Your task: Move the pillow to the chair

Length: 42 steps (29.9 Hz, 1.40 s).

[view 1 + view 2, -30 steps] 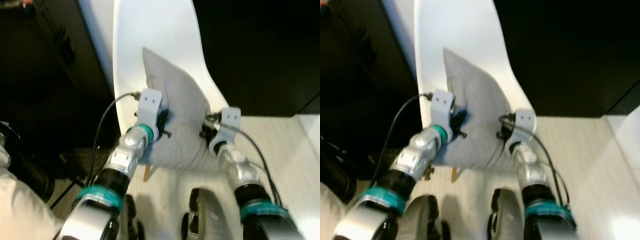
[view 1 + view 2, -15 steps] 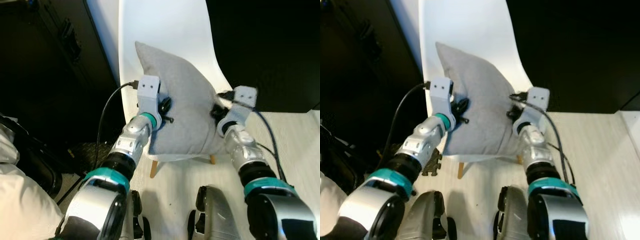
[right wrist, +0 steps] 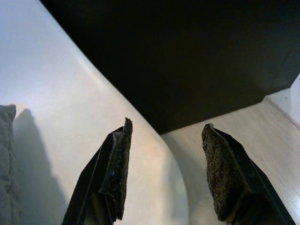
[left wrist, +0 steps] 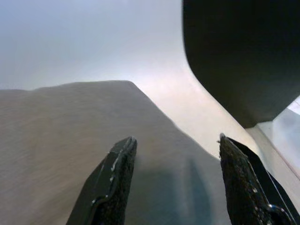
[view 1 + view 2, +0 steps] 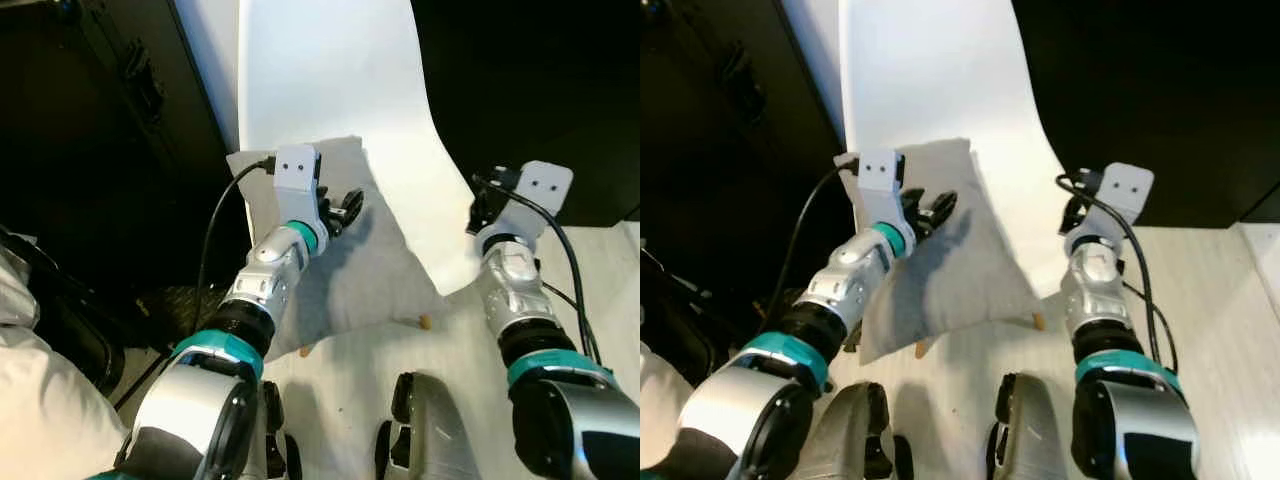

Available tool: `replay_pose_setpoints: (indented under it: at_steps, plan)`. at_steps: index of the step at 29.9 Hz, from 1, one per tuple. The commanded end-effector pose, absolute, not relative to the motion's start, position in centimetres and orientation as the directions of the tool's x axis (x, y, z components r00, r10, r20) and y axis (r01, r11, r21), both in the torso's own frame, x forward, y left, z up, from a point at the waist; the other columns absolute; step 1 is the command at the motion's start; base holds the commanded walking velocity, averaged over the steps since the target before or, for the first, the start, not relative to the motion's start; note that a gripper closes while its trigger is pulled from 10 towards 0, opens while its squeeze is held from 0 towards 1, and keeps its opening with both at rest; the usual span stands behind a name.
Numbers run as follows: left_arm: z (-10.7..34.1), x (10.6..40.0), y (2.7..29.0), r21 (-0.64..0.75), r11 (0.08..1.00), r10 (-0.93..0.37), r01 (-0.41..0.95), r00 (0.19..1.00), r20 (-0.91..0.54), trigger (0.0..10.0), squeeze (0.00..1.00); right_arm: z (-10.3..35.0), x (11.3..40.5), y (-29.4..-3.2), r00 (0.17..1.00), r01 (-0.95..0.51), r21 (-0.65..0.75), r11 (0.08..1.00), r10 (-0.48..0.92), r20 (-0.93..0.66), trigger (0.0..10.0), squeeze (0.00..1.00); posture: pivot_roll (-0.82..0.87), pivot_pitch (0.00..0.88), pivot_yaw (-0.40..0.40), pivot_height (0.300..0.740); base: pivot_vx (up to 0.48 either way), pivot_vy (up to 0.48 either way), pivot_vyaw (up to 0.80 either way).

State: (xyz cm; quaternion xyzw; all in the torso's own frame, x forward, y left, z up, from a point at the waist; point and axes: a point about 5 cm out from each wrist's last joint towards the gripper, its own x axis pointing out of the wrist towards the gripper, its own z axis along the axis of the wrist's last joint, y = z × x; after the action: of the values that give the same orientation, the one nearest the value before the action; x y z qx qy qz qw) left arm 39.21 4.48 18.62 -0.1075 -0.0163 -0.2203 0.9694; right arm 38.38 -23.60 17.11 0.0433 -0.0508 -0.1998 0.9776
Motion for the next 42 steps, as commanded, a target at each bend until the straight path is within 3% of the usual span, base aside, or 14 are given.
replay_pose_setpoints:
  at_steps: [1, 7, 9, 14, 17, 21, 33, 42]
  plan:
    - [17.7, 39.2, 5.6, -0.202, 0.893, -0.397, 0.402, 0.915, 0.067, 10.0, 0.00, 16.5, 38.1, -23.4, 0.920, 0.373, 0.106, 0.922, -0.382, 0.087, 10.0, 0.00, -0.01, 0.162, 0.177, 0.603, 0.000, 0.000, 0.00]
    - [17.6, 39.2, 8.6, -0.171, 0.930, -0.310, 0.326, 0.944, 0.111, 10.0, 0.00, 15.9, 37.9, -20.6, 0.973, 0.198, 0.136, 0.971, -0.212, 0.093, 10.0, 0.00, -0.01, 0.126, 0.142, 0.603, 0.000, 0.000, 0.00]
    - [15.8, 37.7, 10.2, -0.129, 0.954, -0.255, 0.269, 0.960, 0.112, 10.0, 0.00, 15.0, 36.8, -17.4, 0.991, 0.068, 0.118, 0.991, -0.080, 0.106, 10.0, 0.00, 0.01, 0.099, 0.094, 0.603, 0.000, 0.000, 0.00]
    - [14.5, 35.8, 11.7, -0.119, 0.962, -0.234, 0.247, 0.966, 0.111, 10.0, 0.00, 14.4, 35.1, -15.5, 0.992, 0.024, 0.162, 0.986, -0.044, 0.118, 10.0, 0.00, 0.02, 0.072, 0.046, 0.603, 0.000, 0.000, 0.00]
    - [14.5, 34.0, 13.0, -0.083, 0.962, -0.246, 0.259, 0.959, 0.137, 10.0, 0.00, 12.3, 33.6, -15.6, 0.995, 0.057, 0.220, 0.974, -0.074, 0.068, 10.0, 0.00, 0.03, 0.063, 0.012, 0.603, 0.000, 0.000, 0.00]
    - [14.6, 32.1, 13.7, -0.021, 0.960, -0.273, 0.279, 0.950, 0.152, 10.0, 0.00, 9.6, 32.0, -16.3, 0.999, 0.045, 0.192, 0.980, -0.046, 0.004, 10.0, 0.00, 0.04, 0.056, -0.008, 0.603, 0.000, 0.000, 0.00]
    - [14.3, 28.5, 14.8, 0.014, 0.963, -0.268, 0.269, 0.954, 0.131, 10.0, 0.00, 9.9, 30.1, -16.8, 1.000, -0.005, 0.134, 0.991, 0.004, 0.006, 10.0, 0.00, 0.05, 0.025, -0.016, 0.608, 0.000, 0.000, 0.00]
    - [14.3, 27.9, 14.0, 0.031, 0.957, -0.288, 0.287, 0.952, 0.102, 10.0, 0.00, 9.6, 29.6, -16.1, 1.000, -0.004, 0.145, 0.989, 0.003, 0.005, 10.0, 0.00, 0.05, 0.000, -0.018, 0.633, 0.000, 0.000, 0.00]
